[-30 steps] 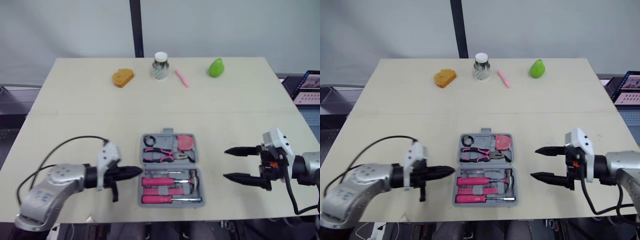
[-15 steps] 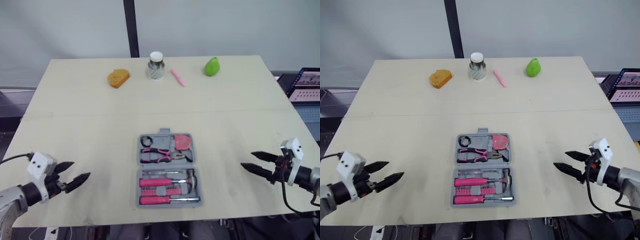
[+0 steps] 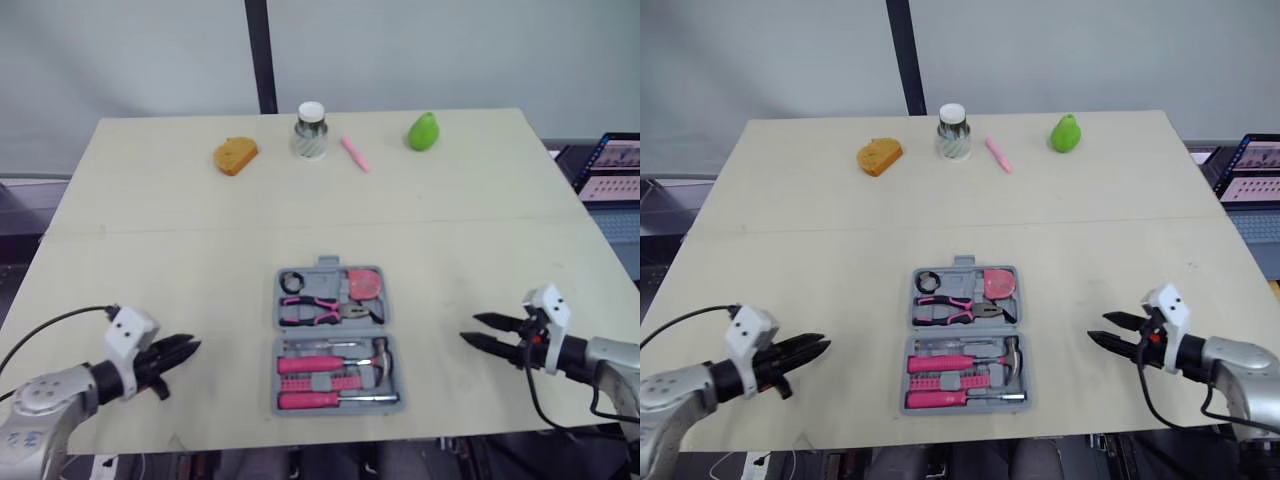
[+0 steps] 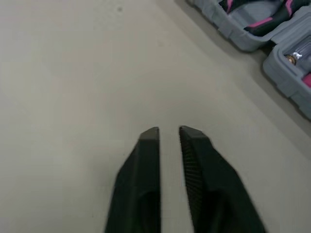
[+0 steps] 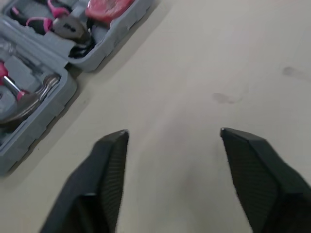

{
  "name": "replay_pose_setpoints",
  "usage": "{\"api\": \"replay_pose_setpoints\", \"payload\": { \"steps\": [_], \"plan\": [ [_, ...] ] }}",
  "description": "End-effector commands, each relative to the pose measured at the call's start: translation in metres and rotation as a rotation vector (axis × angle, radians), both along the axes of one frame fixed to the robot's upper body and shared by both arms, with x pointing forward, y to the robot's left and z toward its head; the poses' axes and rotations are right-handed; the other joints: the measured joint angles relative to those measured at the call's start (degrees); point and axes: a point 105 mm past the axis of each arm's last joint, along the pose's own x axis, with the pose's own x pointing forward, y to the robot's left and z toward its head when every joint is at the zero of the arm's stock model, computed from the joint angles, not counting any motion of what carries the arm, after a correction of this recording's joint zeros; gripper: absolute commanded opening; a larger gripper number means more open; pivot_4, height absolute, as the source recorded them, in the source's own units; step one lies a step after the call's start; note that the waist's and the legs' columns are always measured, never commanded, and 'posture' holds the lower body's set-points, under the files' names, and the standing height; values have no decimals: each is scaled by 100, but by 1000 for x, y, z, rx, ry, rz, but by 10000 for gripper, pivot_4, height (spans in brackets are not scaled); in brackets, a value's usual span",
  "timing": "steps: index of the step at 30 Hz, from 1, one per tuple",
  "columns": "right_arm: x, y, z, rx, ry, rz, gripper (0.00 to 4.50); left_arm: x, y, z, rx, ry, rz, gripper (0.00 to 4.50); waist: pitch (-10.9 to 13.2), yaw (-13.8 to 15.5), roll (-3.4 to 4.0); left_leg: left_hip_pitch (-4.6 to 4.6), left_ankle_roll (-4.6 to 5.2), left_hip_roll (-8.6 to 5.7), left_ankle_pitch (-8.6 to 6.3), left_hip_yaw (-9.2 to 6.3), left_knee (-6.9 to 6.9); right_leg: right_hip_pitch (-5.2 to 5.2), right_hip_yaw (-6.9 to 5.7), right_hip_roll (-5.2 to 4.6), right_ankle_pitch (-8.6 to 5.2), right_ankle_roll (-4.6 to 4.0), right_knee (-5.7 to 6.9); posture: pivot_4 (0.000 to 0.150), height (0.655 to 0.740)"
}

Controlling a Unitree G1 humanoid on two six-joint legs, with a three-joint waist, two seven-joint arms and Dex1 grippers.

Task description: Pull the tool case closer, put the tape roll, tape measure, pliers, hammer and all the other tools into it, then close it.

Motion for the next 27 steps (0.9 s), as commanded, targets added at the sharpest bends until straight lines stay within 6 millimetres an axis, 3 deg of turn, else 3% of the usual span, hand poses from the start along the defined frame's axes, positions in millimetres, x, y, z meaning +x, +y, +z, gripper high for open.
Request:
{"api": "replay_pose_setpoints", "payload": {
  "steps": [1, 3, 9, 15, 27],
  "plan": [
    [1, 22, -2, -29, -7, 40, 10326, 8, -15, -9, 8, 2, -41, 0, 0, -7, 0, 0, 0, 0, 0, 2, 2, -1, 0, 0, 0, 0, 3, 1500, 7400],
    [4, 30, -9, -57, 2, 40, 552, 12, -26, -18, 11, 17, -76, 0, -1, -10, 0, 2, 1, 0, 1, 3, 3, -1, 1, 1, 0, 0, 7, 1500, 7400],
    [10, 45, -21, -121, 5, 59, 552, 22, -57, -30, -13, 27, -151, 0, -1, -20, 0, 0, 1, 0, 2, 15, 4, -12, 5, 2, 0, 0, 15, 1500, 7400],
    [19, 70, -16, -94, -15, 100, 552, 28, -95, -37, -44, 29, -229, 0, -1, -11, 0, 1, 4, -1, 9, 14, 11, -9, 6, 2, 0, 0, 21, 1500, 7400],
    [25, 91, -18, -81, -16, 133, 552, 34, -115, -41, -35, 41, -264, 0, -2, 0, 2, 1, 8, -5, 19, 9, 14, -7, 6, -2, 1, 1, 30, 1500, 7400]
  ]
}}
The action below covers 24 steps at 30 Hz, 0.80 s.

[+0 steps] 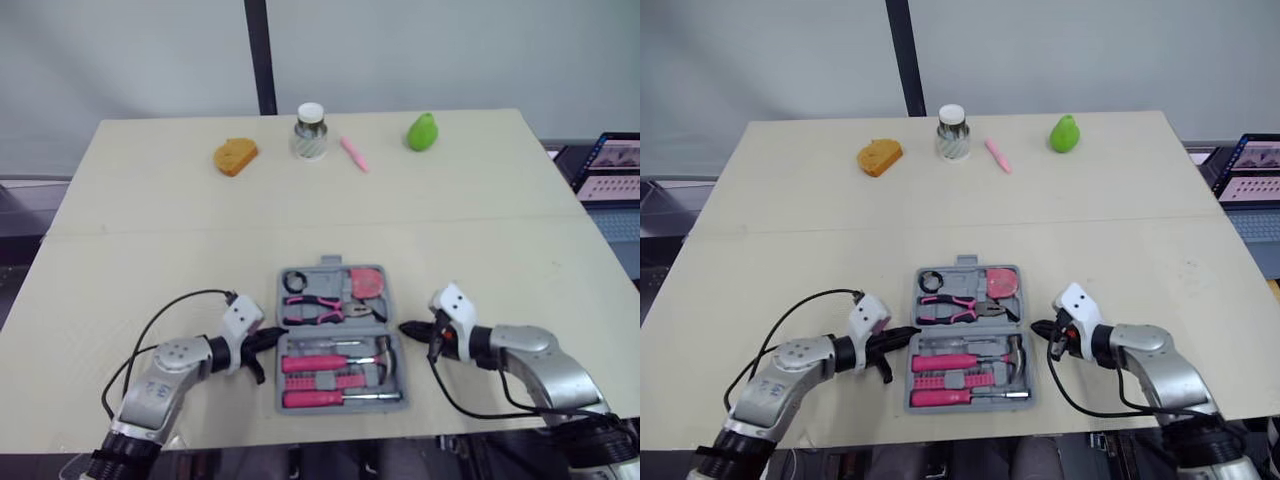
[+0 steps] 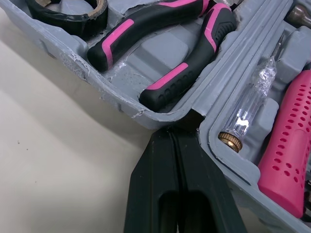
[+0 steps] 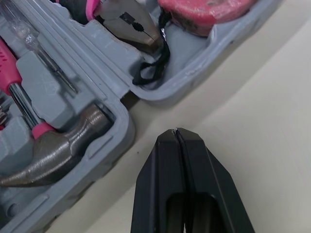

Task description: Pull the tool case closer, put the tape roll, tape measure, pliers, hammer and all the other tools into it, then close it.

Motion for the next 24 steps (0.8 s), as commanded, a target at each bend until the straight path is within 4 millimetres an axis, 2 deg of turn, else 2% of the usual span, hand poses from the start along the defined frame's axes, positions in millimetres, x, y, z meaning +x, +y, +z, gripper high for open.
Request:
{"api": "replay_pose_setpoints", "payload": {
  "steps": [1, 9, 24],
  "plan": [
    [2, 9, 5, 14, -19, 19, 552, -4, -6, -7, 15, 21, -19, 0, -1, -2, 1, 0, 0, 0, 0, 0, 0, 0, 0, 0, 0, 0, 0, 1500, 7400],
    [-6, 18, 3, 26, 10, 61, 552, -3, -5, -6, 22, 16, -15, 0, -1, 4, 1, 0, 0, -1, 0, -2, 0, 0, -1, -2, 0, 0, 0, 1500, 7400],
    [-21, 34, -1, 50, 50, 116, 552, -19, -10, -12, 17, 54, -22, 0, -3, -17, 4, 0, -1, 1, -1, -2, -5, -2, -2, 0, 0, -1, -4, 1500, 7400]
  ]
}}
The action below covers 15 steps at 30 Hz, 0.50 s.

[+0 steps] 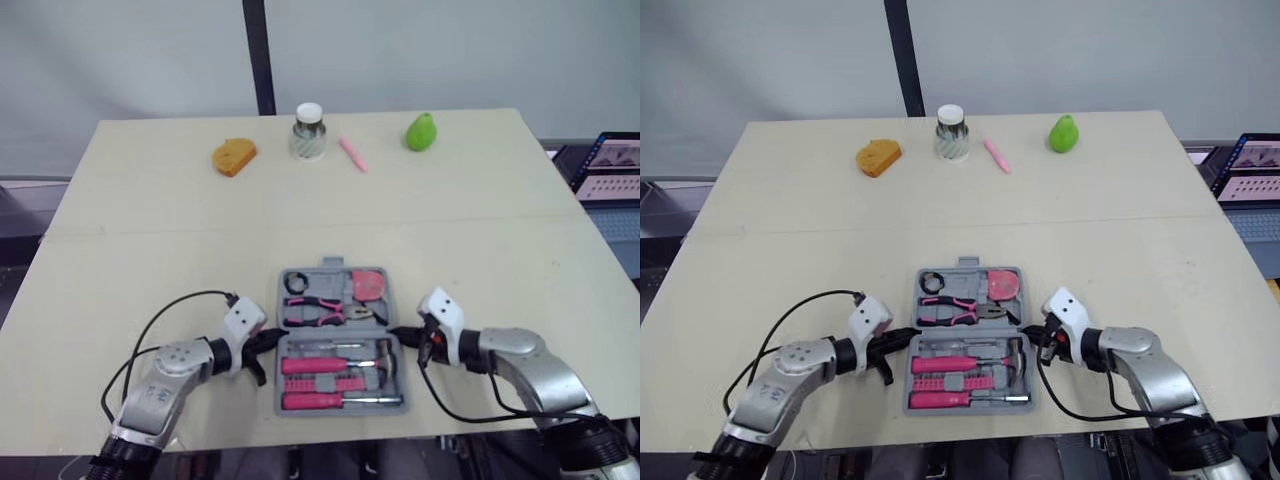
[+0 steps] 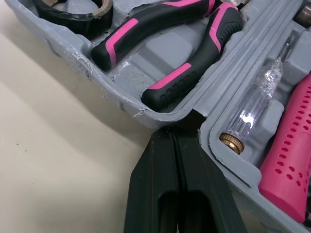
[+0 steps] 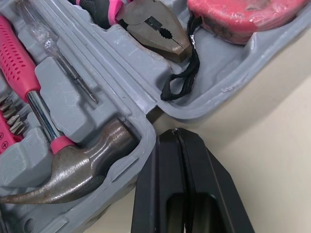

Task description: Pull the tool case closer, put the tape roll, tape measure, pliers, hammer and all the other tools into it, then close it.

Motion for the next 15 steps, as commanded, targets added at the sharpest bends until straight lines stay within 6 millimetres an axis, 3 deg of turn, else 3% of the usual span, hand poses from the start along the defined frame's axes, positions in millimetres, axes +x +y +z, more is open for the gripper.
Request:
{"api": "replay_pose_setpoints", "payload": {
  "steps": [1, 15],
  "plan": [
    [-11, 18, 4, 40, 3, 78, 552, -12, -8, -9, 3, 50, -37, 0, 0, 0, 0, 0, 0, 0, 0, 0, 0, 0, 0, 1, 0, 0, 0, 1500, 7400],
    [-17, 20, -1, 29, 20, 95, 552, -30, -4, -12, 6, 91, -17, 0, -3, -12, 2, 1, -4, 4, -3, 0, -2, 0, 0, 1, -2, -3, -4, 1500, 7400]
  ]
}}
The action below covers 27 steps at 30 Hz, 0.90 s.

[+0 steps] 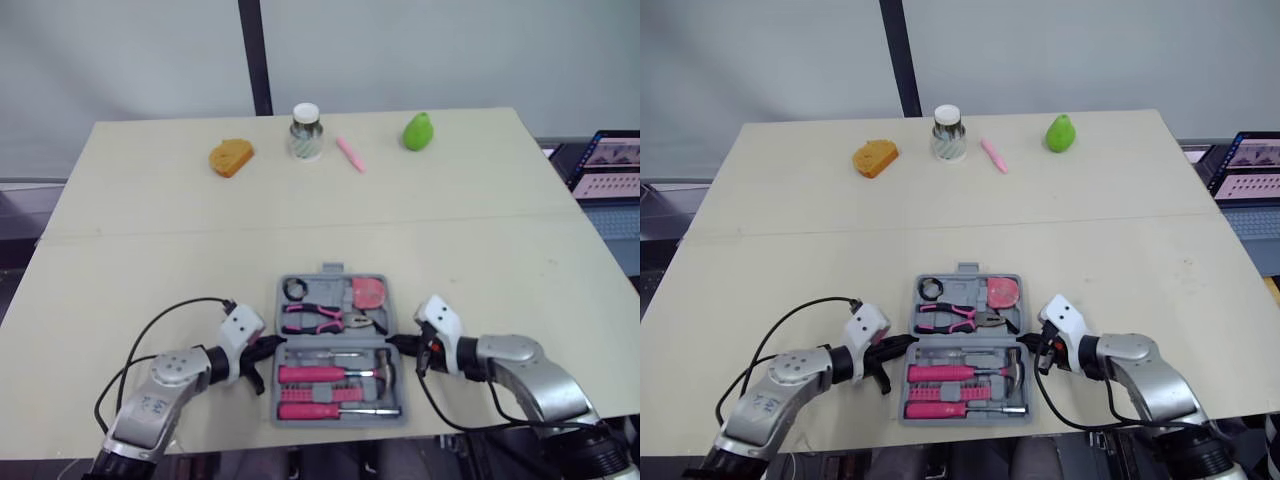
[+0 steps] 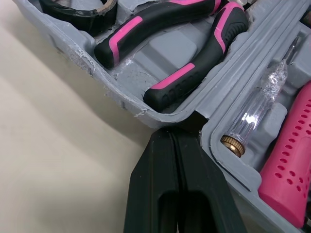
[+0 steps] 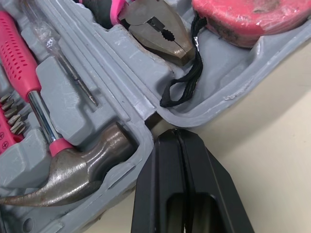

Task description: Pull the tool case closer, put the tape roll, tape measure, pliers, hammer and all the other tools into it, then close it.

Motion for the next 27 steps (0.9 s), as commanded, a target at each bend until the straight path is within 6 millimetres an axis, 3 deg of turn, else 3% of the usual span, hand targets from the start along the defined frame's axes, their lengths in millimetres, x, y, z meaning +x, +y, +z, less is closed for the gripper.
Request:
{"api": "replay_pose_setpoints", "payload": {
  "steps": [1, 14, 27],
  "plan": [
    [-9, 15, 4, 33, -3, 79, 552, -16, -5, -11, -7, 68, -30, 0, -1, -5, 1, 0, -1, 0, 0, 0, 0, 0, 0, 0, 0, 0, 0, 1500, 7400],
    [-13, 14, 2, 23, 15, 100, 552, -21, 5, -13, 4, 86, -6, 0, -6, -5, 7, 1, -2, 3, -2, 1, -1, -2, 0, 1, -2, -4, -3, 1500, 7400],
    [-15, 15, 0, 20, 20, 104, 552, -27, 2, -15, -7, 110, -18, 0, -7, -11, 7, 2, -6, 7, -4, 2, -2, -2, -1, 4, -4, -7, -3, 1500, 7400]
  ]
}}
